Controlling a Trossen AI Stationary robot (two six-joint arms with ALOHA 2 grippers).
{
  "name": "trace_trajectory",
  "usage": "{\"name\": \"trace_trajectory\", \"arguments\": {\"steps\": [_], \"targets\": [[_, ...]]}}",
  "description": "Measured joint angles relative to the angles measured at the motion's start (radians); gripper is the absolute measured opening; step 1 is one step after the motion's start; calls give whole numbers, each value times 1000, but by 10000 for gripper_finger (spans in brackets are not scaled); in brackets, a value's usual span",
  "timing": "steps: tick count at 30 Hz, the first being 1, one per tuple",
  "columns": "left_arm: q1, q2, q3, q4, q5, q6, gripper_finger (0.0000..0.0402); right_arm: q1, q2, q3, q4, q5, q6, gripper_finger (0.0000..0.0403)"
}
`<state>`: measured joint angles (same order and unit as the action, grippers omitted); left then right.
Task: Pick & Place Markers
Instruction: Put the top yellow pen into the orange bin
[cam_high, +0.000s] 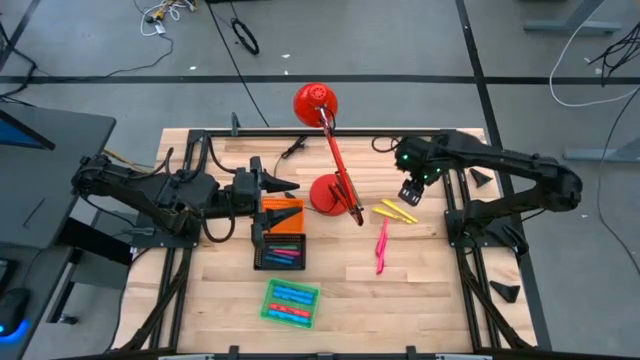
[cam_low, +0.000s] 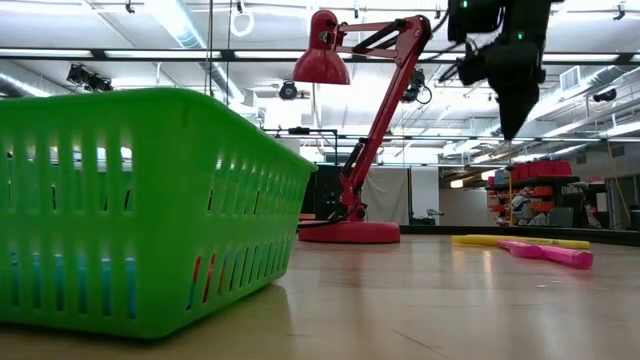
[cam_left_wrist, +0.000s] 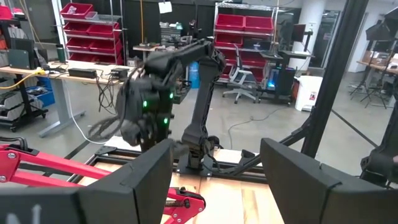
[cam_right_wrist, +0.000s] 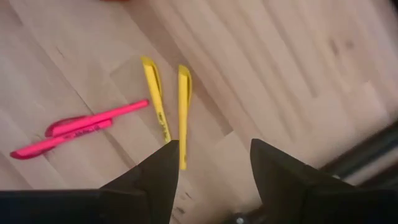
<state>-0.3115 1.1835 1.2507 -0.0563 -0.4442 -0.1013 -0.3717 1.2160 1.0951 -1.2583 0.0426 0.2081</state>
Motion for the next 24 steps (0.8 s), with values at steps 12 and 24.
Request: {"name": "trace_trajectory", "arguments": {"steps": [12,24], "targets": [[0,0,0,0,0,0,248,0,0,-283,223,-65,45,200],[1,0,0,0,0,0,248,0,132,-359,352,-87,36,200]]}}
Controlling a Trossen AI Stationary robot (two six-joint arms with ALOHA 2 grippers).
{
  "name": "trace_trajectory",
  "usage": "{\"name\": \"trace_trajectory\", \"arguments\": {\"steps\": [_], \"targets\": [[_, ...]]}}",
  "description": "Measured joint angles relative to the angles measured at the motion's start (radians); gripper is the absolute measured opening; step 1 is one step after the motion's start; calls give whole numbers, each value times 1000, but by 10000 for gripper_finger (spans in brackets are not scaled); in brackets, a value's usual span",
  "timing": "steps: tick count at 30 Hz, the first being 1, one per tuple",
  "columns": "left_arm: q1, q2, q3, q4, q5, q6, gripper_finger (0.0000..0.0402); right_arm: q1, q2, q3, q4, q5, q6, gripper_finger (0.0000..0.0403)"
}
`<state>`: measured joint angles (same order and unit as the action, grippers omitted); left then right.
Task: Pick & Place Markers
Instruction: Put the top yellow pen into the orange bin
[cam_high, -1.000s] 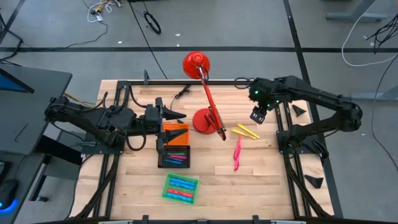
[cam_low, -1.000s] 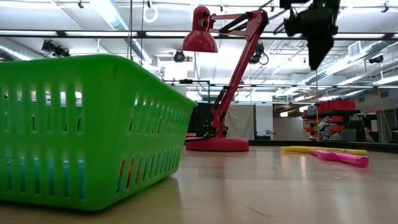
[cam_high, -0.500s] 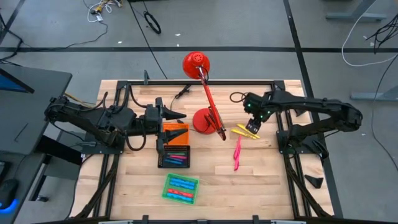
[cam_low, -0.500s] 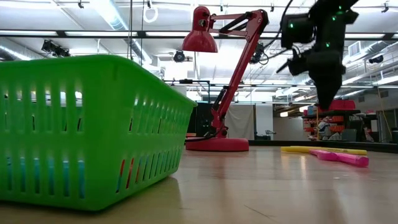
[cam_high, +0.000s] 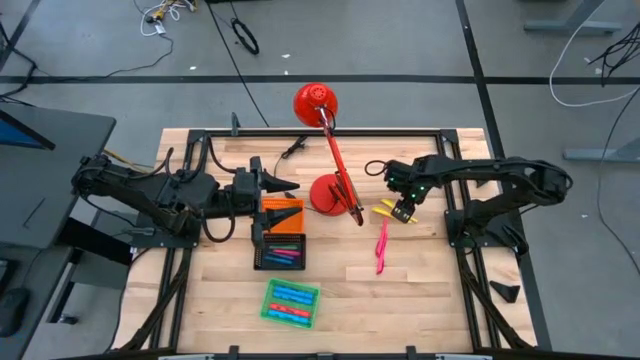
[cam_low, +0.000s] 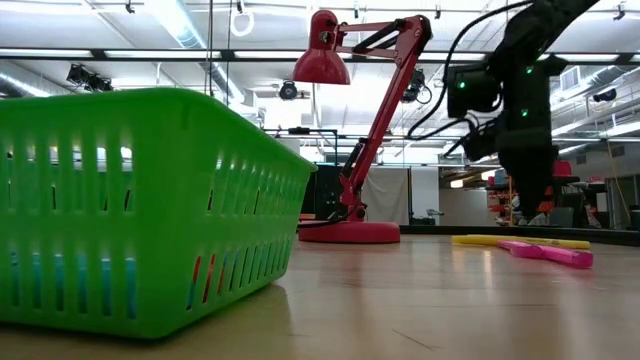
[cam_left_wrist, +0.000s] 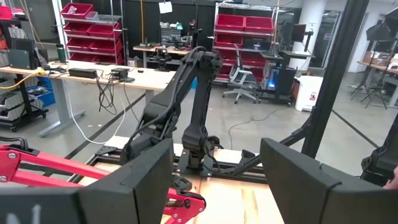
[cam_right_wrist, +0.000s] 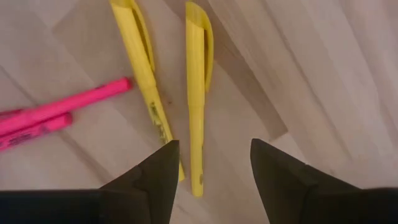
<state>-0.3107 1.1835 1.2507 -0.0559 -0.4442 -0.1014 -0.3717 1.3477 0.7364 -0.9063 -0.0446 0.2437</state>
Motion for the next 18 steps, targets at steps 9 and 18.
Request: {"name": "trace_trajectory", "arguments": {"steps": [9,18], "targets": [[0,0,0,0,0,0,248,0,153,0,86,48,-21,200],[0,0,0,0,0,0,248,0,229,5,103,46,-44,196]]}}
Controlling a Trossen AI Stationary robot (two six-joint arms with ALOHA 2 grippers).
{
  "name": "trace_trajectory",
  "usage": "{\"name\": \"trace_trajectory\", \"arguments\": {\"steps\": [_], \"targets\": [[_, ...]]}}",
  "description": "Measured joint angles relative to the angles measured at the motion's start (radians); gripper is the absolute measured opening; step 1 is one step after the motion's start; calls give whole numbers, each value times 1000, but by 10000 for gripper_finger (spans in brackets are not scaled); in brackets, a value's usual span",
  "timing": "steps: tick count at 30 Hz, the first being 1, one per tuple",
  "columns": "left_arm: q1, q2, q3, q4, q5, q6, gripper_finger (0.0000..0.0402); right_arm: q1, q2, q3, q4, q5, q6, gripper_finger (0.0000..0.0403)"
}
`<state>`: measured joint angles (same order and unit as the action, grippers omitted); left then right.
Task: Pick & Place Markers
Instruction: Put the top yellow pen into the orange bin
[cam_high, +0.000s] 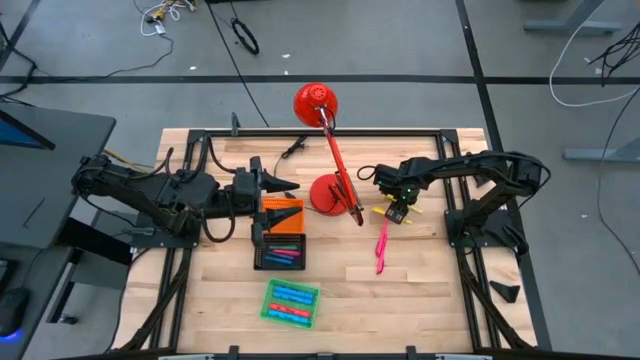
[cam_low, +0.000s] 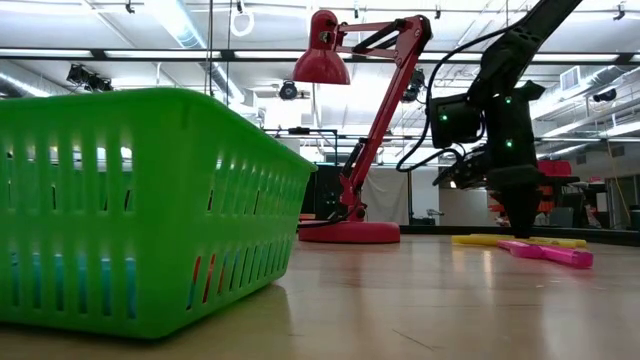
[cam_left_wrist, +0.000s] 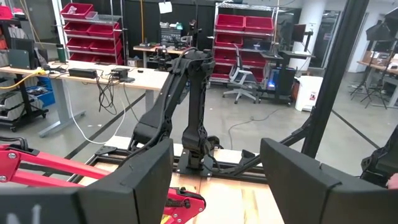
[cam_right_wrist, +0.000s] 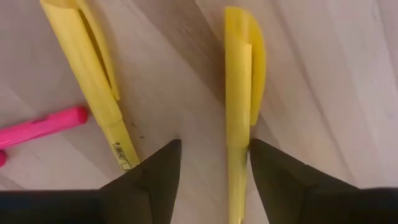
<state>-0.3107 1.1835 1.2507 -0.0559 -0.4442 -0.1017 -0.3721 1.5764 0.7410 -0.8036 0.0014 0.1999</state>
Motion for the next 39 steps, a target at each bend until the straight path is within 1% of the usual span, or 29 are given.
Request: {"name": "trace_trajectory", "arguments": {"steps": [2,4,12,15,19,22,25,31,35,39], "targets": [[0,0,0,0,0,0,248,0,1,0,1,-3,-7,185],[0,0,0,0,0,0,248,0,1,0,2,-7,-7,163],[0,0,0,0,0,0,248,1,2,-2,0,-14,26,42],[0,0,0,0,0,0,248,1,2,-2,-3,-14,28,14],[0,0,0,-1,0,0,248,1,-1,-3,-4,-15,29,14],[0,0,0,-1,0,0,248,0,-30,-4,-25,-15,50,13],[0,0,0,-1,0,0,248,0,-93,-13,-111,-17,87,12],[0,0,0,-1,0,0,248,0,-271,-6,-246,-21,160,11],[7,0,0,-1,0,0,248,0,-373,33,-347,-21,199,10],[7,0,0,1,0,1,248,0,-424,121,-443,-21,214,10]]}}
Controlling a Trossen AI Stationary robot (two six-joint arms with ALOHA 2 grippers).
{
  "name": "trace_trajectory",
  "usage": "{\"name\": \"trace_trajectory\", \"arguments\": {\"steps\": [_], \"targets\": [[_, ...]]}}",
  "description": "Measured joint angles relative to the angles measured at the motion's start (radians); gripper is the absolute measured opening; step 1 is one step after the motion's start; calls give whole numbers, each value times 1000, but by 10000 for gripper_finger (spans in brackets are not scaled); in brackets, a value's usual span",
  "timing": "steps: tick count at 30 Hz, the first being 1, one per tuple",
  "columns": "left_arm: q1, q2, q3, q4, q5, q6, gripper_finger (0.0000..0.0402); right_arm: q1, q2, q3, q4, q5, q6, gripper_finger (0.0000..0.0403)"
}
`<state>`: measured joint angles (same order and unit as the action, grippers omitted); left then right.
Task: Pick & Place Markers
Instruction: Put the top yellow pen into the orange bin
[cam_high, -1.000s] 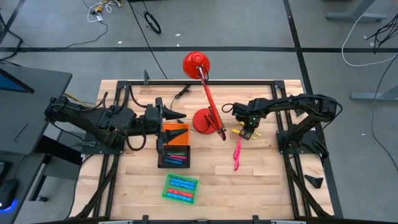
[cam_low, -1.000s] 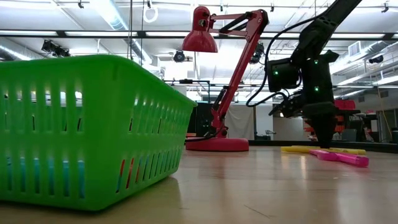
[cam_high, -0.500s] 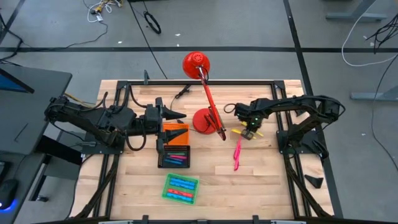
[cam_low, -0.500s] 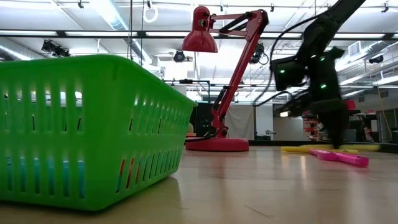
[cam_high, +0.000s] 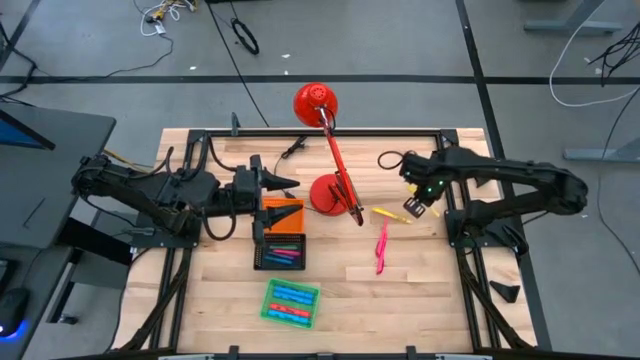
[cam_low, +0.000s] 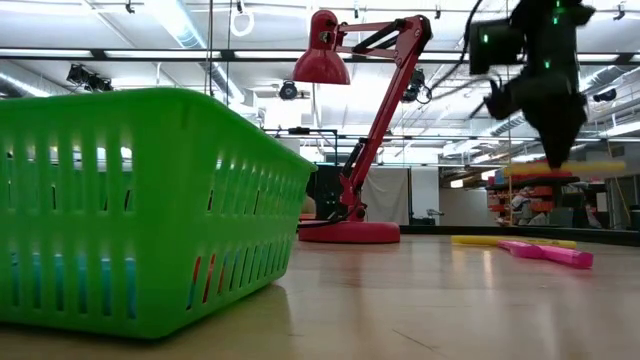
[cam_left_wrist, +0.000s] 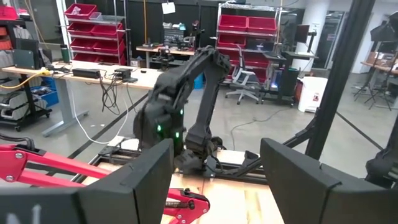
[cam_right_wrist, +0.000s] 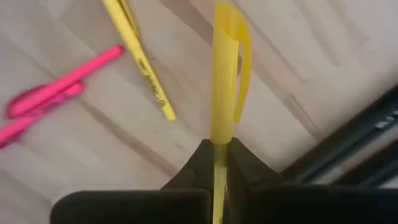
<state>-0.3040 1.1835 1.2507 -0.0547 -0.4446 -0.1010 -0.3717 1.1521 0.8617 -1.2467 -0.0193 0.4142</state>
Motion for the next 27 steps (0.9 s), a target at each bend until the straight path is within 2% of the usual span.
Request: {"name": "trace_trajectory", "arguments": {"steps": [10,20,27], "targets": [[0,0,0,3,0,0,248,0,62,403,-320,0,14,9],[0,0,0,4,0,-1,248,0,97,730,-325,-105,73,3],[0,0,0,5,0,-1,248,0,98,880,-324,-104,61,2]]}}
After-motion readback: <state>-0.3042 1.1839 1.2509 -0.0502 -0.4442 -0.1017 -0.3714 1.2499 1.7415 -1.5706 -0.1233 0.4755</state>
